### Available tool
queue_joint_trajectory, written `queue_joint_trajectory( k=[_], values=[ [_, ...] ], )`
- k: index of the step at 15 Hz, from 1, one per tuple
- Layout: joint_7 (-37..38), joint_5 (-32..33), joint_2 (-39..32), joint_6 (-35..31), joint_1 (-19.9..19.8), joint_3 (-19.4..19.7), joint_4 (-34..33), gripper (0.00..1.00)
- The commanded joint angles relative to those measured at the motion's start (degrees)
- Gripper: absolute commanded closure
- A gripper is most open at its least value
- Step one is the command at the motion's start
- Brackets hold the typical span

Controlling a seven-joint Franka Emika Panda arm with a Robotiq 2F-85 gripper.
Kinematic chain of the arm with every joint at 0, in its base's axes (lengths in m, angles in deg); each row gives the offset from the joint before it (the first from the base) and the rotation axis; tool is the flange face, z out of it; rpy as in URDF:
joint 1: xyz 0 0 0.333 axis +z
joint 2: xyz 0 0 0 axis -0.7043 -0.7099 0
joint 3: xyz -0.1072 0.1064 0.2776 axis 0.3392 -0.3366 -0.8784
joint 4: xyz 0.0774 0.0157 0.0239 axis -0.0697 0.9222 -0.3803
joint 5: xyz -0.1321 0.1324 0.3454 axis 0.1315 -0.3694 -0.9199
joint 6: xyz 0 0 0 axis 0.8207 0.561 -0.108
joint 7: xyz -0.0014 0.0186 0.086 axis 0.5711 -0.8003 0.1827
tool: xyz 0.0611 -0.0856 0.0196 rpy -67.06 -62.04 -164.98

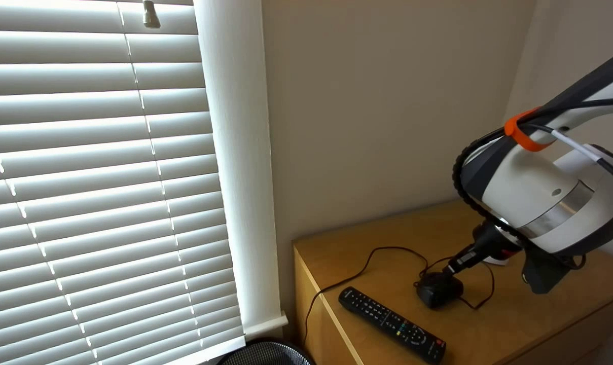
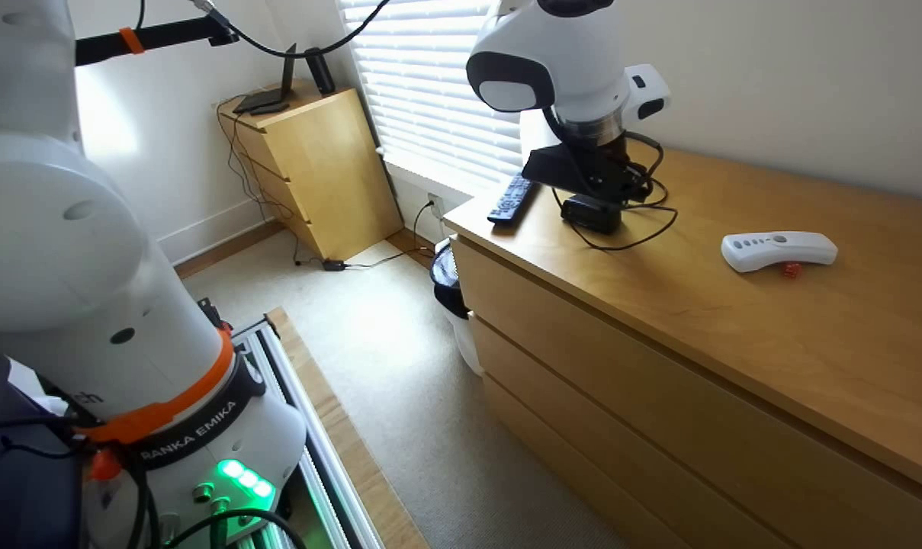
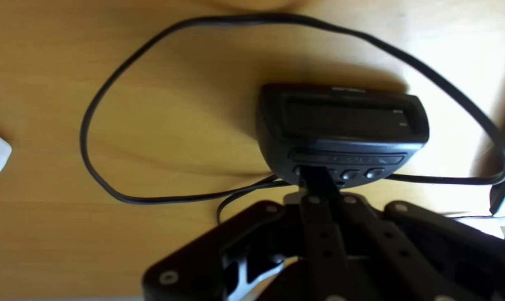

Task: Press the alarm button

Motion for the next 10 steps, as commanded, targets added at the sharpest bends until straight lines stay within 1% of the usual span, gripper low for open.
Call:
queue_joint_trajectory(
  k=[1, 10],
  values=[
    [-1.71, -2.88, -0.82, 1.51, -1.26, -0.94, -1.42, 1.00],
    [-2.17, -6.49, -2.19, 1.20, -1.32, -1.63, -2.93, 1.00]
  ],
)
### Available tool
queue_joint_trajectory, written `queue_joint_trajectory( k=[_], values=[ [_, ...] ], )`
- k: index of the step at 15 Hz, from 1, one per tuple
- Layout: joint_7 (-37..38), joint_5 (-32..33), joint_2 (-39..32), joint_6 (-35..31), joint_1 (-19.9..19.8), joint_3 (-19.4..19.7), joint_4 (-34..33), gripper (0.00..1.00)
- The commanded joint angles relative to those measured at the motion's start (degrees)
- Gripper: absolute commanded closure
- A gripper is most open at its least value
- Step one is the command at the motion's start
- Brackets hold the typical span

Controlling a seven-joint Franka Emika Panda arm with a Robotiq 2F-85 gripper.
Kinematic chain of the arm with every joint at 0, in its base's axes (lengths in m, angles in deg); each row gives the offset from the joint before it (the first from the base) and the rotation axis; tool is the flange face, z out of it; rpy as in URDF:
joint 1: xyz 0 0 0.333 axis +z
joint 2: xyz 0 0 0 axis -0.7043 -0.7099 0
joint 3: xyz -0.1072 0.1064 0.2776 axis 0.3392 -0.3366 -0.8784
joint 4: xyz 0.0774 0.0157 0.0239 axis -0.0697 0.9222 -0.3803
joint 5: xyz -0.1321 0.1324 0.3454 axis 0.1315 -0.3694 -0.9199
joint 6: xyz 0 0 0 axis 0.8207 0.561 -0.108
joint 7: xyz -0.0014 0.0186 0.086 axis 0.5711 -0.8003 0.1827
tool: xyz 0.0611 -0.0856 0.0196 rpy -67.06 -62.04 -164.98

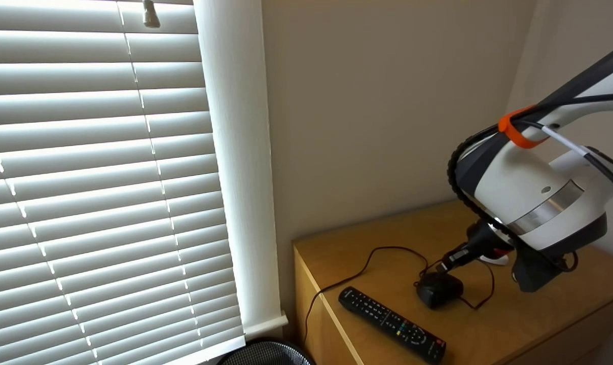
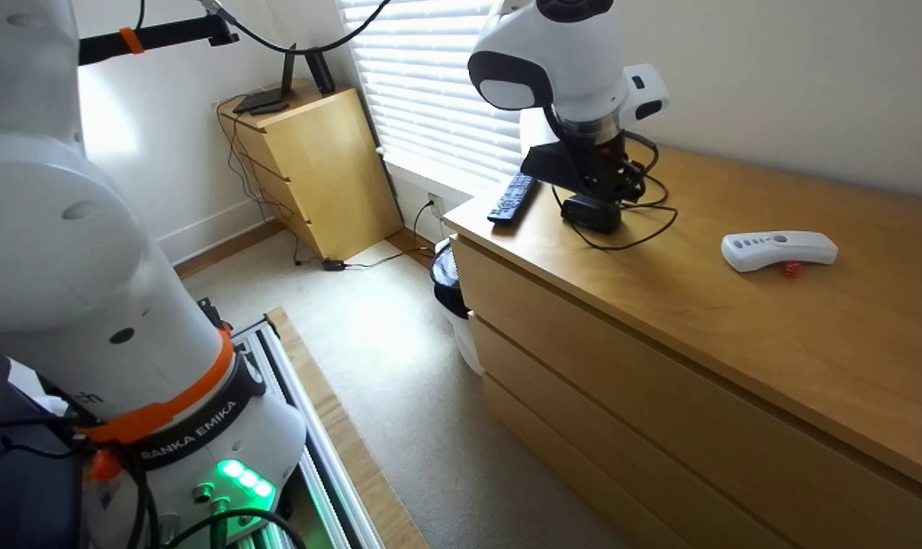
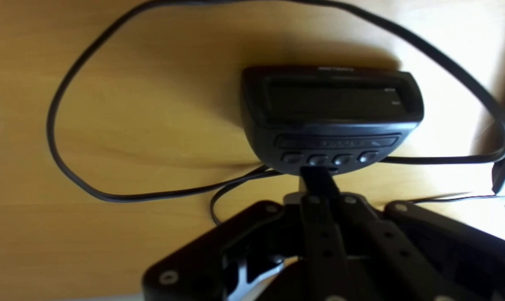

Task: Press the alarm button

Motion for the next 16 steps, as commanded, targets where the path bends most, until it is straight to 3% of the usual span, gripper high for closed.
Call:
queue_joint_trajectory(
  k=[1, 12, 16],
  values=[
    [-2.14, -2.81, -1.29, 1.05, -1.18, -0.75, -1.40, 1.00],
    [-1.25, -2.42, -2.16, 0.98, -1.21, -0.47, -1.68, 1.00],
    [2.40, 0.01, -2.82, 1.37, -0.81, 0.39, -0.84, 1.00]
  ],
)
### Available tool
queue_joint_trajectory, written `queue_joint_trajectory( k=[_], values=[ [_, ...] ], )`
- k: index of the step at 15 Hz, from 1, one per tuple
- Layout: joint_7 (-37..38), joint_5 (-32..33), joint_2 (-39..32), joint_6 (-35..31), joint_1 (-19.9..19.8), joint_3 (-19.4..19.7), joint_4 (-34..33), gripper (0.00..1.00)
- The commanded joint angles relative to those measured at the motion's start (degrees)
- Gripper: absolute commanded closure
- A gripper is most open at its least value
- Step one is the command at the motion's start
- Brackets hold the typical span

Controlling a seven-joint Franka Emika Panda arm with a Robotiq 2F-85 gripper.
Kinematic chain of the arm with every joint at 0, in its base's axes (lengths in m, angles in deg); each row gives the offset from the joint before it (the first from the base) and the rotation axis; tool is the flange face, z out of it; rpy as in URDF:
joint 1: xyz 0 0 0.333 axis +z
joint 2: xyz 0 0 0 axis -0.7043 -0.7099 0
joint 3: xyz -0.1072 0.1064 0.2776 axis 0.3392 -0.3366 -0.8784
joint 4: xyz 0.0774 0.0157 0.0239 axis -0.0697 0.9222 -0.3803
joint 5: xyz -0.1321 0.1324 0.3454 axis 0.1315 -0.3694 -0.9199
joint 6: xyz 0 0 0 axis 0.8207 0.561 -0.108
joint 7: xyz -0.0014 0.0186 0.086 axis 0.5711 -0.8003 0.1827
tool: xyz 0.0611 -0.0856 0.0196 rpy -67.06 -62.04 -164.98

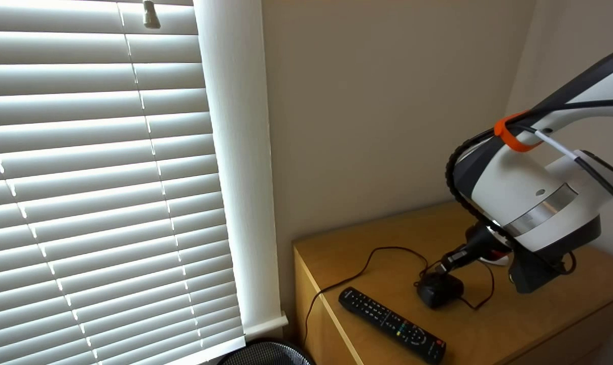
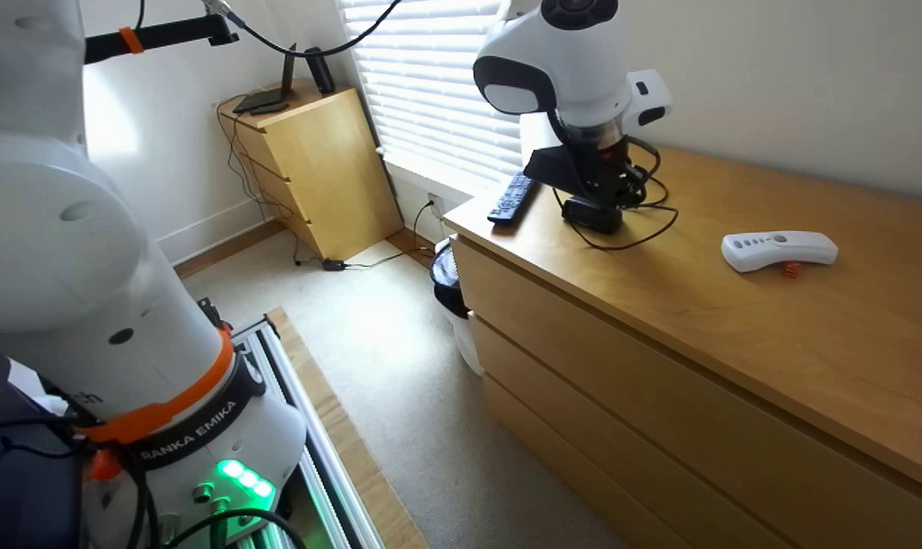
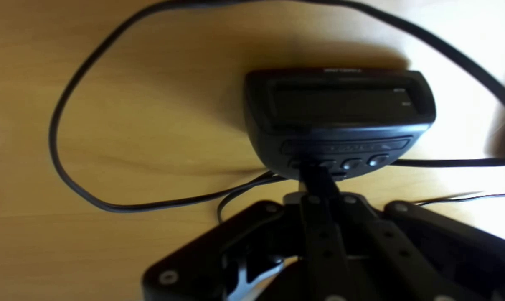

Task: Press the alarm button

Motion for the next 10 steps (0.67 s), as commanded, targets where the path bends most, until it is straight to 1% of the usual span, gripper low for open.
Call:
queue_joint_trajectory(
  k=[1, 6, 10],
  values=[
    [2.85, 1.38, -1.79, 1.63, -0.43, 0.66, 0.46, 1.00],
    [7.46, 2.82, -2.94, 1.84, -0.47, 1.65, 1.36, 1.00],
    [10.39, 4.21, -1.28, 3.68, -0.18, 2.44, 1.10, 1.00]
  ],
)
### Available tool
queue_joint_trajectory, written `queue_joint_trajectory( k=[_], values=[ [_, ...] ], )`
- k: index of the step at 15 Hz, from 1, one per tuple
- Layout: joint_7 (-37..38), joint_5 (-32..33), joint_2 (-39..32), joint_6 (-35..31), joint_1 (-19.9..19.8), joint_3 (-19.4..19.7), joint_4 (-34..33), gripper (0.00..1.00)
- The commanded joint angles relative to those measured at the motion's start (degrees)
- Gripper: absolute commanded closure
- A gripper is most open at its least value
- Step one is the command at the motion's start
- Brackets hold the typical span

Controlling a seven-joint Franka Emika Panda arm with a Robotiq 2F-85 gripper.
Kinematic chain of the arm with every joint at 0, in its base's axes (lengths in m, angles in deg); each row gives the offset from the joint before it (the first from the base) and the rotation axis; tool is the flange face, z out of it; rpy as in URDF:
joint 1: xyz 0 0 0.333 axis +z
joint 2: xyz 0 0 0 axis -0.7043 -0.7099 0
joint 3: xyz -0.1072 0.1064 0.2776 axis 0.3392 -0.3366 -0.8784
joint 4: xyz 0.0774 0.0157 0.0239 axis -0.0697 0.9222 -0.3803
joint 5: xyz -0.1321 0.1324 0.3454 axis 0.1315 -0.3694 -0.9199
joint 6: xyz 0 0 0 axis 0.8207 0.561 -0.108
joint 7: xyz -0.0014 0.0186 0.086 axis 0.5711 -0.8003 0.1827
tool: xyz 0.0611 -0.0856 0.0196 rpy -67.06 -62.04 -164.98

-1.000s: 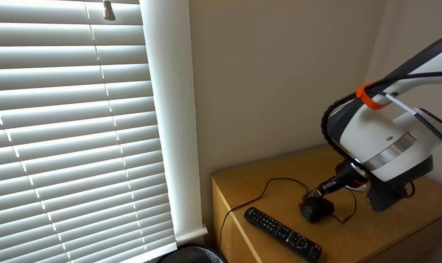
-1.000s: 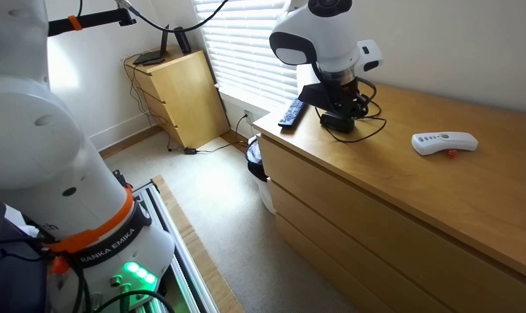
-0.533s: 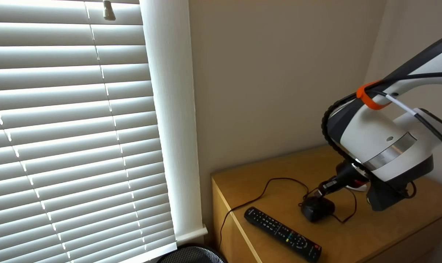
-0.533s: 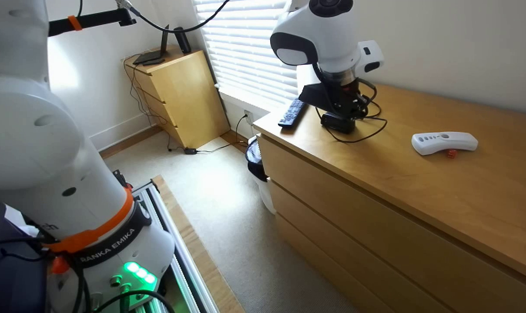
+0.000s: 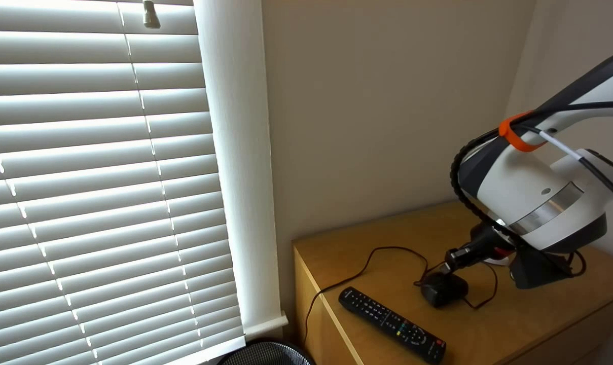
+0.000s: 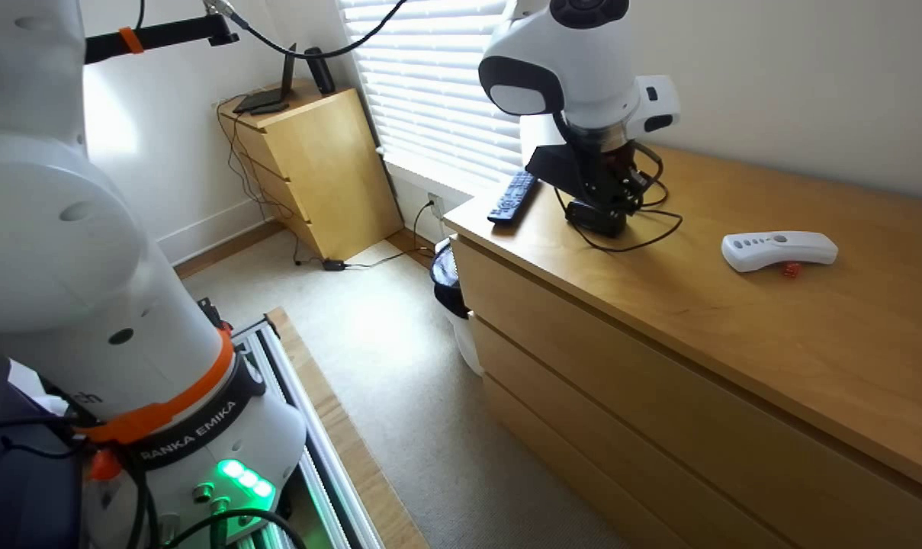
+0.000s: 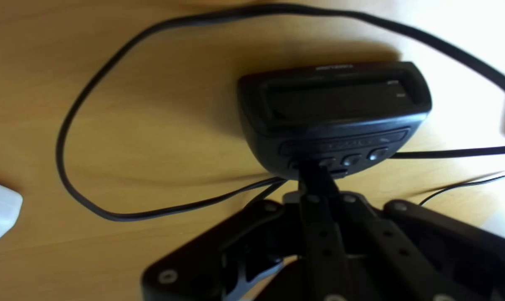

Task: Press the alarm button

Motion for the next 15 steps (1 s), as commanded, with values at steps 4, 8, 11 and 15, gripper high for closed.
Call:
queue_joint_trajectory(
  k=[4, 8, 11, 15],
  values=[
    [6.67, 6.54, 3.69, 4.04, 0.84, 2.03, 1.98, 1.00],
    [9.67, 11.55, 7.70, 2.18, 2.07, 3.31, 3.11, 1.00],
    [17.95, 23.64, 10.46, 1.33, 4.85, 7.45, 6.38, 0.99],
    [32.19, 41.86, 12.61, 2.97, 12.90, 19.05, 10.20, 0.60]
  ],
)
